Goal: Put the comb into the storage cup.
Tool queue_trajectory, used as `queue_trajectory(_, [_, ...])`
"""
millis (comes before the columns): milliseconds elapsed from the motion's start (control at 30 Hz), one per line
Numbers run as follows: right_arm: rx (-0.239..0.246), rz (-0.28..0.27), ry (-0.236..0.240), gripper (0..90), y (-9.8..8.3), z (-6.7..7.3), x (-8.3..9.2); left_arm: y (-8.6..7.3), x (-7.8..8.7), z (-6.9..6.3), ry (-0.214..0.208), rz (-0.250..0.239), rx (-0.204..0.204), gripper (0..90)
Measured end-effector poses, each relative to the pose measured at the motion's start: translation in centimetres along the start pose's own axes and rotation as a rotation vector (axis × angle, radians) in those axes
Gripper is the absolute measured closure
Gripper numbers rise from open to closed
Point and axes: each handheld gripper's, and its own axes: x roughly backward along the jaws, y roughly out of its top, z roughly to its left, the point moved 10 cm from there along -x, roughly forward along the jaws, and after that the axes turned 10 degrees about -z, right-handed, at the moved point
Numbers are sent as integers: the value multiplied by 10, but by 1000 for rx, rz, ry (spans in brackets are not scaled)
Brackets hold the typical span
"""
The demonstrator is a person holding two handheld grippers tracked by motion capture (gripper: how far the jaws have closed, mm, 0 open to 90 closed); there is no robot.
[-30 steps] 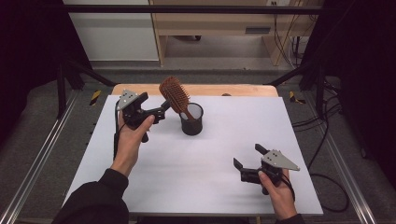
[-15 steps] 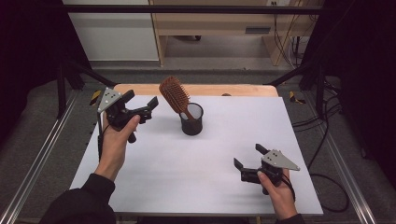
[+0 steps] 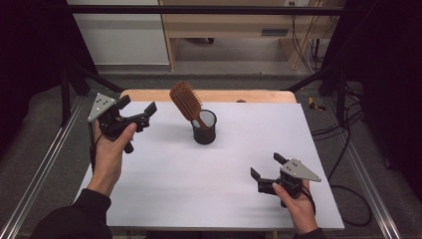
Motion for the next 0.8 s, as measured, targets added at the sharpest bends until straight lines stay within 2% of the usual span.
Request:
queue_trajectory(167, [-4, 0, -1, 34, 0, 0, 0, 2, 9, 6, 17, 0, -26, 20])
queue_trajectory(333, [-6, 2, -4, 35, 0, 0, 0, 7, 18, 10, 23, -10, -29, 20])
queue_trajectory(400, [-12, 5, -7, 36, -1, -1, 0, 10, 22, 11, 29, -16, -46, 20])
queue_trajectory(467, [-6, 4, -6, 35, -1, -2, 1, 14, 26, 15, 52, -27, -81, 21])
queue_trajectory(533, [-6, 3, -7, 35, -1, -2, 1, 17, 30, 16, 66, -38, -89, 21])
queue_trajectory(800, [-12, -5, -3, 34, 1, -2, 1, 18, 40, 16, 43, -39, -83, 17])
